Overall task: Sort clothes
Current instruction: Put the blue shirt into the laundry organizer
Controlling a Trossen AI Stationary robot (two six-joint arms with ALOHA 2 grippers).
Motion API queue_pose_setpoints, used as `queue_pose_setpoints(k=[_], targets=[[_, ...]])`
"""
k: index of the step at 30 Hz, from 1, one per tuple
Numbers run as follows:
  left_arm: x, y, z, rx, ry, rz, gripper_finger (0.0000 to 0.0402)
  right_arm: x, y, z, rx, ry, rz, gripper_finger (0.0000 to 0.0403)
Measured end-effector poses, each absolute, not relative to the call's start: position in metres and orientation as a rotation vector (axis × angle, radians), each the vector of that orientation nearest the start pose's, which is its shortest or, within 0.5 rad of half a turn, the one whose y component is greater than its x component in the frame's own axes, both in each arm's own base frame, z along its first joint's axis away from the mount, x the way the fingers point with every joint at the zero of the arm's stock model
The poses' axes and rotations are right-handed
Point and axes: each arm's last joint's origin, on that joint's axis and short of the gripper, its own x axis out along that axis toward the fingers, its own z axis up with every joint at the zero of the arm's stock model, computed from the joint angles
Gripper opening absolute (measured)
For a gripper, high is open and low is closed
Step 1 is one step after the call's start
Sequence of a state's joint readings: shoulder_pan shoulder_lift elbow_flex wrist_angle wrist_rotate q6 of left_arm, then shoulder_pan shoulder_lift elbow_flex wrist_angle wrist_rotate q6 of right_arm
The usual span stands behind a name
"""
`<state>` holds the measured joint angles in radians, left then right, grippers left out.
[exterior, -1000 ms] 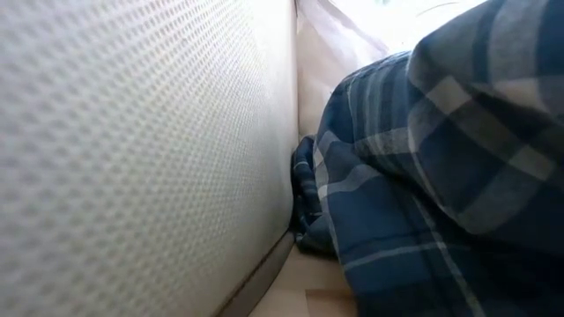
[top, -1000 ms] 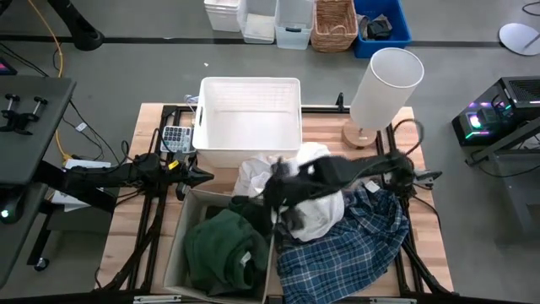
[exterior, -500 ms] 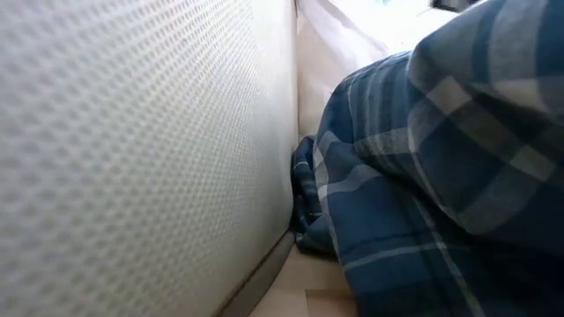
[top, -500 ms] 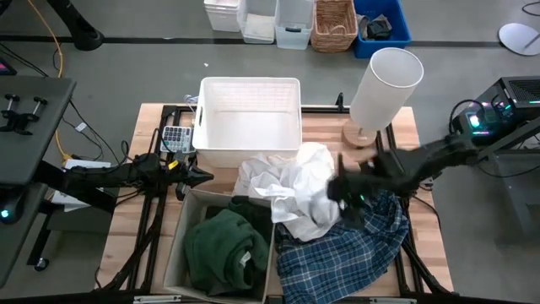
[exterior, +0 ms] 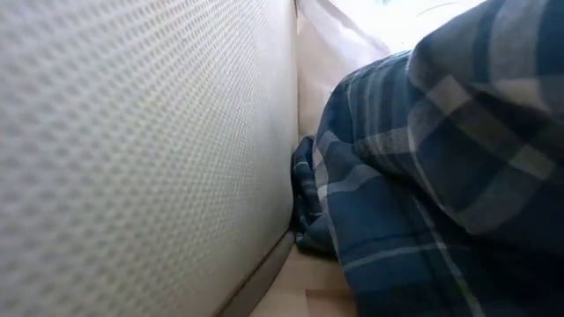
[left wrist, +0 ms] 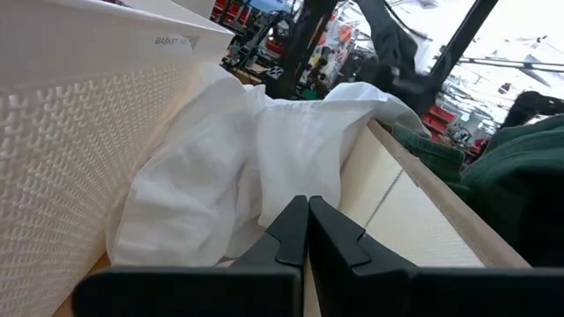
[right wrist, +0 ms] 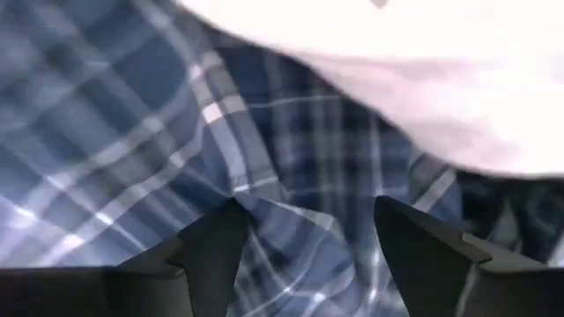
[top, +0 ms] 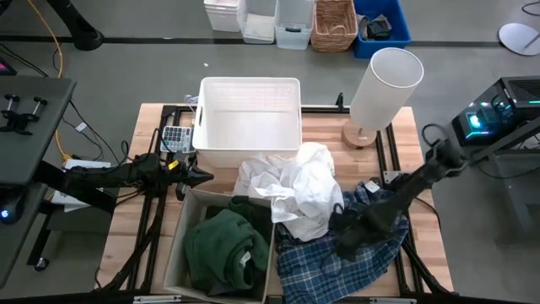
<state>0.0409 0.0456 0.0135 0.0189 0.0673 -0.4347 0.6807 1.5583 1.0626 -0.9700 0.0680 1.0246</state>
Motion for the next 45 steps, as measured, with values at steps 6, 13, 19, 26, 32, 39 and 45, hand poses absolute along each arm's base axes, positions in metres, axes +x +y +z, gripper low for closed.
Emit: queue_pose_setpoints(k=[6, 13, 19, 26, 32, 39, 45], targets=[[0.100, 0.002, 0.166, -0.435, 0.018, -0.023, 0.0001, 0.226, 0.176, 0.146, 0.184, 1.553, -0.322, 0.0247], [0.100, 0.002, 0.166, -0.435, 0.020, -0.024, 0.0001, 0.237, 0.191, 0.117, 0.485, 1.480, -0.273, 0.0166], [0.100, 0.002, 0.166, -0.435, 0.019, -0.024, 0.0001, 0.231, 0.207, 0.123, 0.584, 1.429, -0.243, 0.0031], [0.100, 0.002, 0.166, -0.435, 0.019, -0.024, 0.0001, 0.188, 0.207, 0.235, 0.662, 1.150, -0.236, 0.0031], [0.100, 0.002, 0.166, -0.436, 0.023, -0.023, 0.0001, 0.150, 0.198, 0.366, 0.572, 0.627, -0.107, 0.0030], [0.100, 0.002, 0.166, -0.435, 0.022, -0.023, 0.0001, 0.152, 0.169, 0.510, 0.196, 0.042, -0.177, 0.0030], [0.100, 0.002, 0.166, -0.436, 0.023, -0.022, 0.0001, 0.190, 0.141, 0.578, -0.030, -0.355, -0.066, 0.0030]])
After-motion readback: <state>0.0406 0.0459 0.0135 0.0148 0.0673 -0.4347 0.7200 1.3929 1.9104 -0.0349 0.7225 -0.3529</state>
